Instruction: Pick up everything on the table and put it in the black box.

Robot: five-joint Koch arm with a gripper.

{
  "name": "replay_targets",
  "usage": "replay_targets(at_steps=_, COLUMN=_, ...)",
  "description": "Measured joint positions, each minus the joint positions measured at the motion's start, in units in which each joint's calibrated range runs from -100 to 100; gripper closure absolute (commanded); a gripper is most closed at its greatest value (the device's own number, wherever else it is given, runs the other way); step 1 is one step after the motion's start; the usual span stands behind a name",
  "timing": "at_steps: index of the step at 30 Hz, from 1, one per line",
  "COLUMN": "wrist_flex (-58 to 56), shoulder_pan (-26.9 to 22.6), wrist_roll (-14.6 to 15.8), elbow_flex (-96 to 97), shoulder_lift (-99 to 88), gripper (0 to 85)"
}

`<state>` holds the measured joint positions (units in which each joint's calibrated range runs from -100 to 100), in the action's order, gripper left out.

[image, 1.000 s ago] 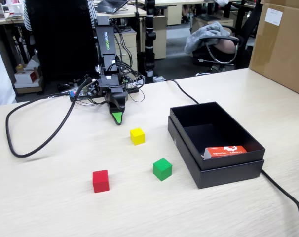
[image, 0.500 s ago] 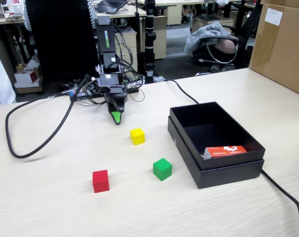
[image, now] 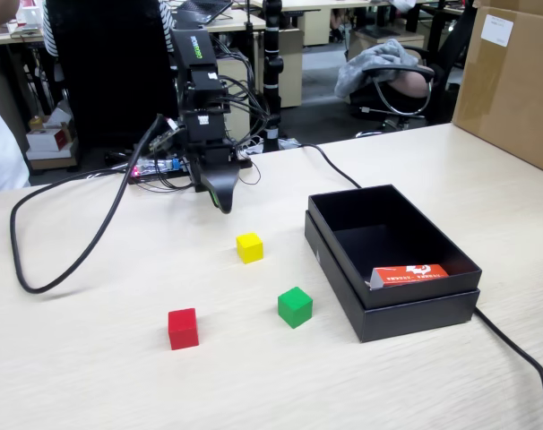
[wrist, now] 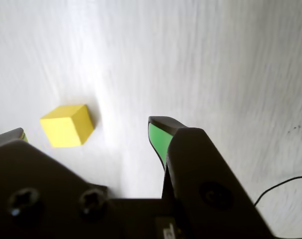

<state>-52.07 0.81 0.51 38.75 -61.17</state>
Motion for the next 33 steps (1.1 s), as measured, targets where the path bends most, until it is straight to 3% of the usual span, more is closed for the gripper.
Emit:
replay_targets(at_steps=6, wrist_flex=-9.3, shoulder_pan=-0.8, wrist_roll=0.2, elbow_flex=-17.2, shoulder_lift=23.7, gripper=38.0)
replay_targets(at_steps=13, wrist_flex=-11.4, shoulder_pan=-2.0, wrist_roll=0.2, elbow_flex=-25.7, shoulder_lift=36.4, gripper=38.0)
replay_targets(at_steps=23, wrist_flex=-12.5, shoulder_pan=-2.3, wrist_roll=0.2, elbow_flex=-33.2, shoulder_lift=49.8, gripper=38.2)
replay_targets(at_steps=33, wrist_flex=-12.8, shoulder_pan=-2.9, wrist_roll=0.2, elbow_flex=-37.2, shoulder_lift=57.3, gripper=44.4)
